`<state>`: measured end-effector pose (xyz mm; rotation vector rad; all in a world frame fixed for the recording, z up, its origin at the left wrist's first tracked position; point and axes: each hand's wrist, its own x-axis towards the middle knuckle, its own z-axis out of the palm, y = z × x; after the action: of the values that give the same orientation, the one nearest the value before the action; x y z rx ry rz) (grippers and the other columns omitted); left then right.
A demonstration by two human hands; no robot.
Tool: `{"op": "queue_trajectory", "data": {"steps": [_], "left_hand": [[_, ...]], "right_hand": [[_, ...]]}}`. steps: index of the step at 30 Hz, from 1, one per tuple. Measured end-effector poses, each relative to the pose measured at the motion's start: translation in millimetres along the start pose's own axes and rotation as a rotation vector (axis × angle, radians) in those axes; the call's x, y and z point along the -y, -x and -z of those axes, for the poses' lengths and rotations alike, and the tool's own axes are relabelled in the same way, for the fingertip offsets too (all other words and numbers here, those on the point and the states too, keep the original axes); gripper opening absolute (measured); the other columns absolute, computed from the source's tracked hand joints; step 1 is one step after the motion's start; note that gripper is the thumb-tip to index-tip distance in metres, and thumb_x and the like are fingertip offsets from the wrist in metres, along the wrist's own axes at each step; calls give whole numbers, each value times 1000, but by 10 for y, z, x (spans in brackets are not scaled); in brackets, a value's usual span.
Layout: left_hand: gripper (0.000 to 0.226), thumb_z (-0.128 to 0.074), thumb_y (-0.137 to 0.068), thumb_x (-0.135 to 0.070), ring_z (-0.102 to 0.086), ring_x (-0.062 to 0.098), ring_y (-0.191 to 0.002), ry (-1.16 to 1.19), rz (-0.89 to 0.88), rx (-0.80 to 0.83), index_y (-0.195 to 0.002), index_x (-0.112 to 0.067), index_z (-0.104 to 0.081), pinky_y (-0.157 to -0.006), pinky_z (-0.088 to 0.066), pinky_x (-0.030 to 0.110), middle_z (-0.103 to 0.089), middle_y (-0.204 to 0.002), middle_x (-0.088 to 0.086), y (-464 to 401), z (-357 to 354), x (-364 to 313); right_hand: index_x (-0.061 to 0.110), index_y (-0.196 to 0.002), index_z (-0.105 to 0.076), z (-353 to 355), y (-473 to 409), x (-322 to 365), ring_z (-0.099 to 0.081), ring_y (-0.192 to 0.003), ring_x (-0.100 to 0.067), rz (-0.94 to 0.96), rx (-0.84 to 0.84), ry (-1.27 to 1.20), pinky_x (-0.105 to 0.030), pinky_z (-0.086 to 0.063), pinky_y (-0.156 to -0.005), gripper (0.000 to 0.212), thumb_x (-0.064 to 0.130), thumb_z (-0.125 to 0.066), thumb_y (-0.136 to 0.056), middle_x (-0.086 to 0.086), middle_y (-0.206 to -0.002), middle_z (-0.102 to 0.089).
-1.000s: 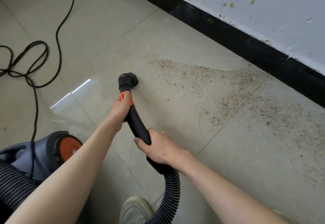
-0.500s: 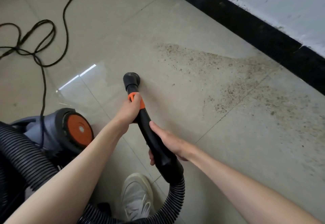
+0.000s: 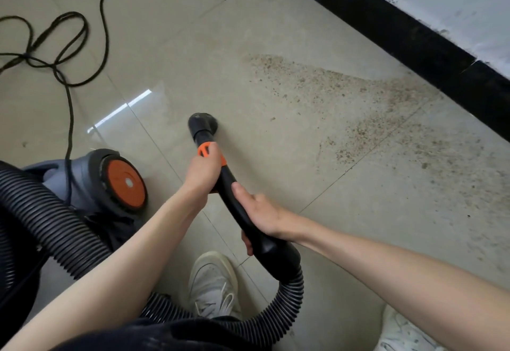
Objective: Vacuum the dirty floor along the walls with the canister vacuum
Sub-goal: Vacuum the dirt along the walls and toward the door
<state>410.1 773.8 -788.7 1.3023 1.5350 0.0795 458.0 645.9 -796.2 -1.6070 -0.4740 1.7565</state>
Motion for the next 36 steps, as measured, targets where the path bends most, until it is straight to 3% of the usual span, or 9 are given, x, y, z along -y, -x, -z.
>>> {"op": "queue_trajectory", "data": {"steps": [4, 8, 12, 20, 29, 36], "left_hand": [[24, -38, -94, -33, -52, 18, -69, 49, 17, 20, -80, -16, -46, -60, -48, 28, -49, -80, 4, 8, 118, 27], [22, -40, -94, -35, -53, 17, -67, -13, -26, 127, -88, -14, -47, -57, -47, 27, -49, -78, 3, 12, -72, -110], [25, -38, -94, -34, -51, 15, -68, -56, -56, 210, -77, -18, -46, -63, -47, 27, -49, -75, 1, 80, -340, -233], [27, -39, -95, -38, -51, 14, -66, -123, -99, 343, -77, -18, -45, -63, -47, 27, -48, -75, 1, 239, -669, -188], [27, -39, -95, -36, -50, 15, -64, -59, -75, 244, -77, -17, -45, -56, -44, 25, -48, -75, 2, 94, -479, -197], [33, -46, -95, -43, -51, 15, -64, 125, 7, 261, -79, -13, -46, -56, -44, 27, -47, -74, 3, -176, -352, -456]], "right_hand": [[9, -74, -39, -51, -49, 55, -52, -36, -24, -7, 14, 33, -29, -42, -46, 58, 59, -26, -100, -8, -39, -51], [8, -75, -40, 1, 30, 5, -50, -32, -23, -9, -136, -32, -24, -39, -38, 57, 57, -27, -100, -9, -39, -50], [6, -76, -44, 91, 155, -84, -53, -35, -23, -17, -251, -29, -26, -42, -43, 61, 58, -23, -100, -7, -38, -52], [6, -72, -44, 152, 374, -360, -56, -38, -28, -31, -372, -99, -29, -44, -47, 64, 61, -22, -97, -8, -40, -54], [7, -75, -43, 147, 234, -143, -56, -39, -28, -23, -284, -42, -27, -45, -45, 62, 62, -25, -98, -10, -42, -55], [7, -80, -47, 294, -73, 250, -58, -43, -29, -15, -337, 28, -27, -46, -45, 64, 66, -27, -95, -10, -47, -57]]}}
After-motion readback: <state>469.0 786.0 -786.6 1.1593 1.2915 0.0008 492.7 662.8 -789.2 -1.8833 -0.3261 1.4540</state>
